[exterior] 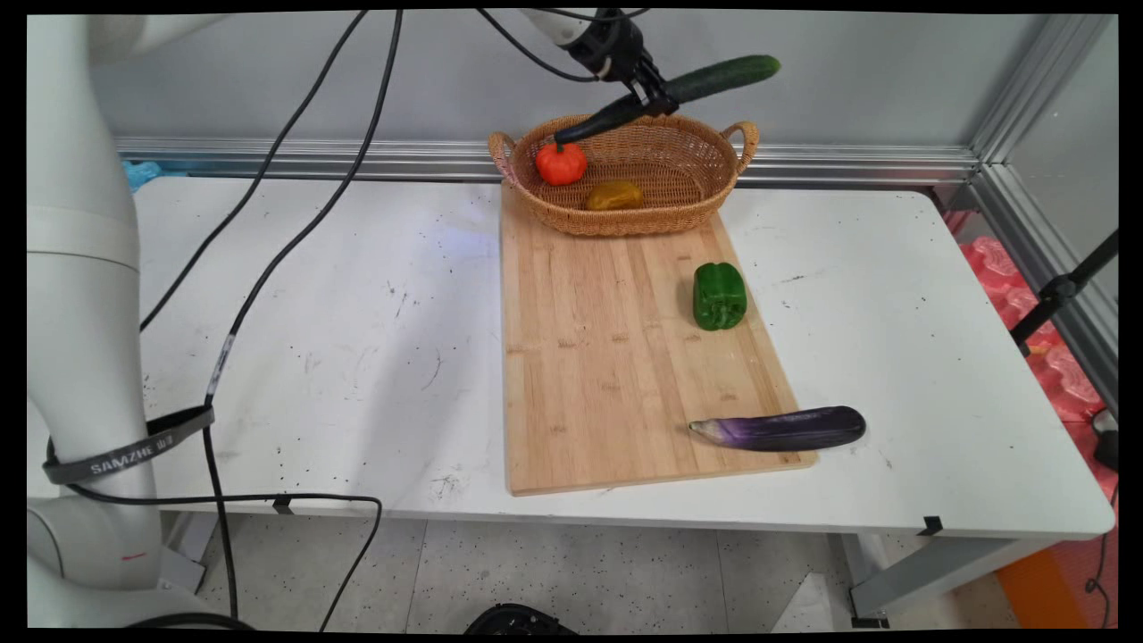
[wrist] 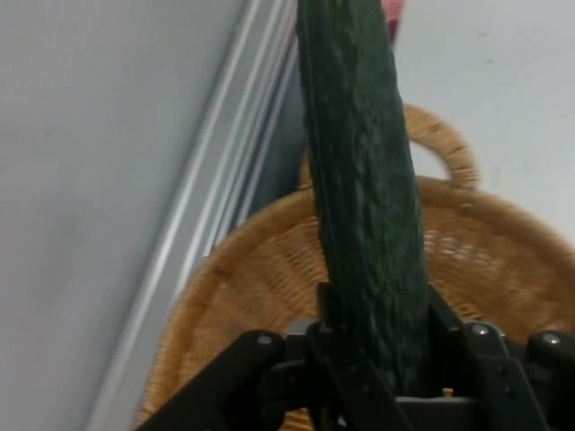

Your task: Place the picked object in the vegetable basket

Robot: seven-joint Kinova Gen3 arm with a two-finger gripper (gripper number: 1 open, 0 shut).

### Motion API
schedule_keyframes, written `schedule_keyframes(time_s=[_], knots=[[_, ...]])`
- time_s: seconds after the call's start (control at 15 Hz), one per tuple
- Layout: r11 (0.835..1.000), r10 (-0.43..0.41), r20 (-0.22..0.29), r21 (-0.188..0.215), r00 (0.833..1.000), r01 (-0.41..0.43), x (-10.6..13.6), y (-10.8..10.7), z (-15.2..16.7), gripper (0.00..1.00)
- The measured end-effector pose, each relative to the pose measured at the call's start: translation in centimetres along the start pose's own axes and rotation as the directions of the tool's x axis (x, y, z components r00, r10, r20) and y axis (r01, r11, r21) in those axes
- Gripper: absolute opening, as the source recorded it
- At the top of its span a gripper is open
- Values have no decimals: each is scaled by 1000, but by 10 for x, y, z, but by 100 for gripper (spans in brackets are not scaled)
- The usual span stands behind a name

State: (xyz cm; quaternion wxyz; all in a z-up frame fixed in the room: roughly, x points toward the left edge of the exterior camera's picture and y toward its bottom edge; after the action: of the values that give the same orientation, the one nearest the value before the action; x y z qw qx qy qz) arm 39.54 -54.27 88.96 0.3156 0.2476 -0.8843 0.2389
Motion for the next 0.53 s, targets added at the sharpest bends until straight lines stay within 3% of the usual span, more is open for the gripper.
schedule_keyframes(time_s=[0.33,0.53], knots=[[1000,-14,-9,17,1000,14,-12,-26,22,0],[999,-41,-14,11,999,41,-18,-29,35,0]])
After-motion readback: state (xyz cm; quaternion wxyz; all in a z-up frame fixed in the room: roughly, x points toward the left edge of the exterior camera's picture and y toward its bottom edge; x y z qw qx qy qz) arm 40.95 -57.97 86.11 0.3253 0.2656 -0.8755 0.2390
